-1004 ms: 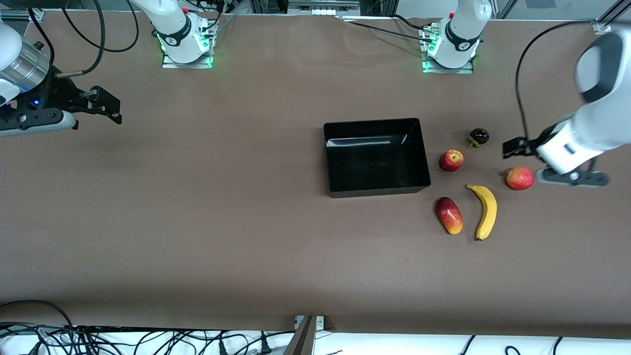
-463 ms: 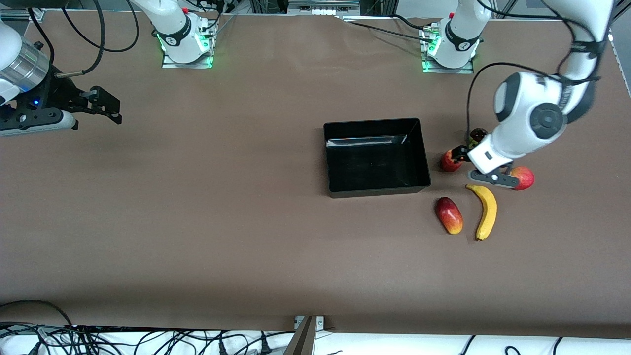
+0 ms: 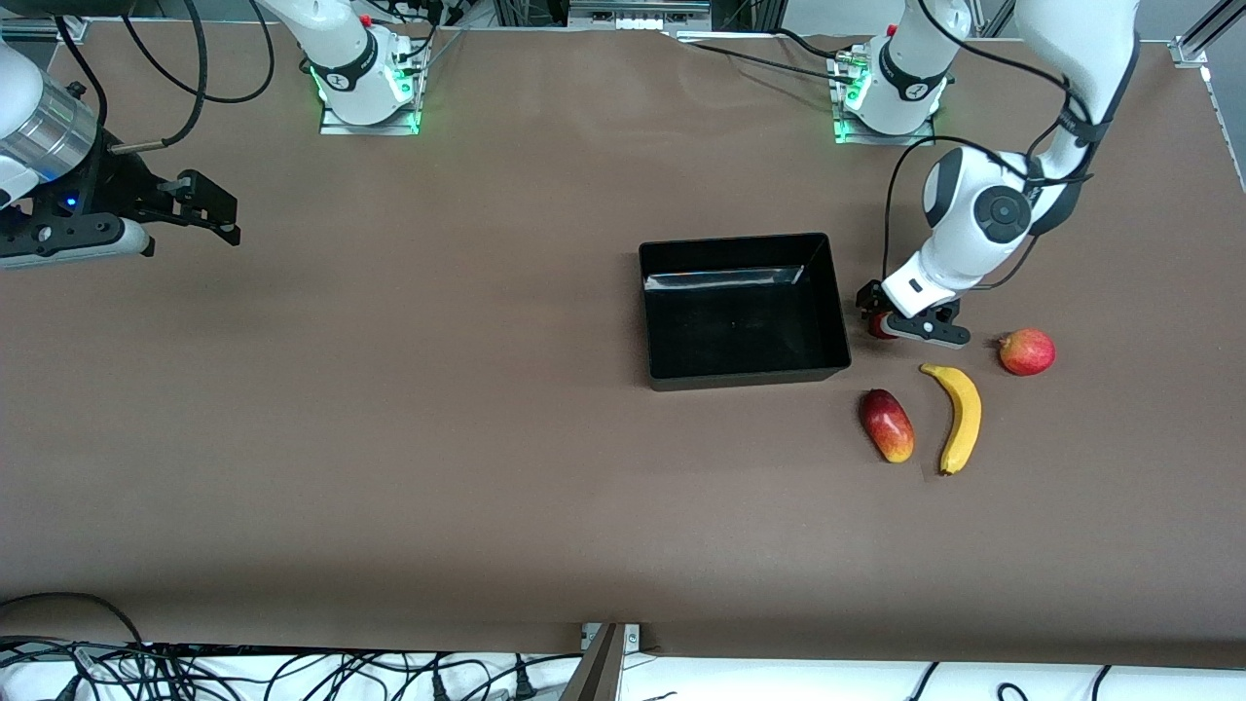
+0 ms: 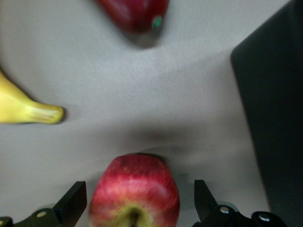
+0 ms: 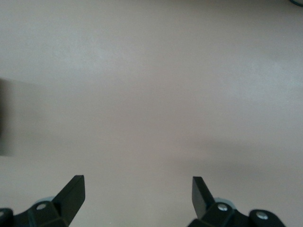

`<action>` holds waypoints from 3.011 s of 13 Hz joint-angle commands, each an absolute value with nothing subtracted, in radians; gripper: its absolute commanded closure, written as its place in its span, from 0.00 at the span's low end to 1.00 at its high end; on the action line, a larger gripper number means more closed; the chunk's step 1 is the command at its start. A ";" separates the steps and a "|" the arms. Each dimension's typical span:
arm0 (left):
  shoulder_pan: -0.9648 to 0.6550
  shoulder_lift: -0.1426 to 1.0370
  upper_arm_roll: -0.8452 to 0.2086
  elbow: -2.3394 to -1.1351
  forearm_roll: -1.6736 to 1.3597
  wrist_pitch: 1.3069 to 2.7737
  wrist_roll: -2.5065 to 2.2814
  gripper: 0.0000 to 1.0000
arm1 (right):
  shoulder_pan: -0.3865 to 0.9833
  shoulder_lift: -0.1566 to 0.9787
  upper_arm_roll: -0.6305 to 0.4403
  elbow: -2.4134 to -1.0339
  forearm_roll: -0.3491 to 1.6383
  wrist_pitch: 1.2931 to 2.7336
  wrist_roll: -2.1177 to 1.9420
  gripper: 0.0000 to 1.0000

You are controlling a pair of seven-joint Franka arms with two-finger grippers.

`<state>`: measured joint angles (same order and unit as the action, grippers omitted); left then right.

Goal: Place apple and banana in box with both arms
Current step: 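Close the left gripper on the red apple and lift it, then carry the apple into the black box and open the left gripper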

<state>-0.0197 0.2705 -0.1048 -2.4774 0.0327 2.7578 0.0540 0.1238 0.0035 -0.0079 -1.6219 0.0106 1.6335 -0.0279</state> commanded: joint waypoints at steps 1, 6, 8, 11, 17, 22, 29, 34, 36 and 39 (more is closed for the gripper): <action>-0.018 0.271 -0.106 -2.474 0.051 2.770 0.074 0.48 | 0.127 0.008 -0.009 -1.605 0.003 1.624 -0.031 0.00; -0.008 0.197 -0.104 -2.433 0.051 2.645 0.120 0.81 | 0.127 0.008 -0.009 -1.605 0.003 1.621 -0.031 0.00; -0.006 0.161 -0.106 -2.340 0.051 2.454 0.121 0.81 | 0.127 0.008 -0.009 -1.605 0.003 1.621 -0.031 0.00; -0.011 0.146 -0.109 -2.122 0.049 2.117 0.126 0.80 | 0.127 0.009 -0.009 -1.605 0.003 1.621 -0.032 0.00; -0.023 0.152 -0.136 -1.977 0.029 1.937 0.097 0.80 | 0.127 0.008 -0.009 -1.605 0.003 1.623 -0.032 0.00; -0.023 0.160 -0.274 -1.974 0.029 1.921 -0.087 0.79 | 0.127 0.008 -0.009 -1.605 0.003 1.624 -0.032 0.00; -0.032 0.215 -0.373 -2.000 0.029 1.974 -0.215 0.78 | 0.127 0.008 -0.009 -1.605 0.005 1.626 -0.032 0.00; -0.139 0.267 -0.373 -2.141 0.035 2.199 -0.391 0.78 | 0.127 0.008 -0.009 -1.605 0.005 1.626 -0.032 0.00; -0.147 0.291 -0.373 -2.213 0.035 2.333 -0.402 0.77 | 0.127 0.008 -0.009 -1.605 0.006 1.625 -0.032 0.00; -0.149 0.362 -0.371 -2.233 0.046 2.416 -0.420 0.73 | 0.127 0.008 -0.009 -1.605 0.006 1.626 -0.032 0.00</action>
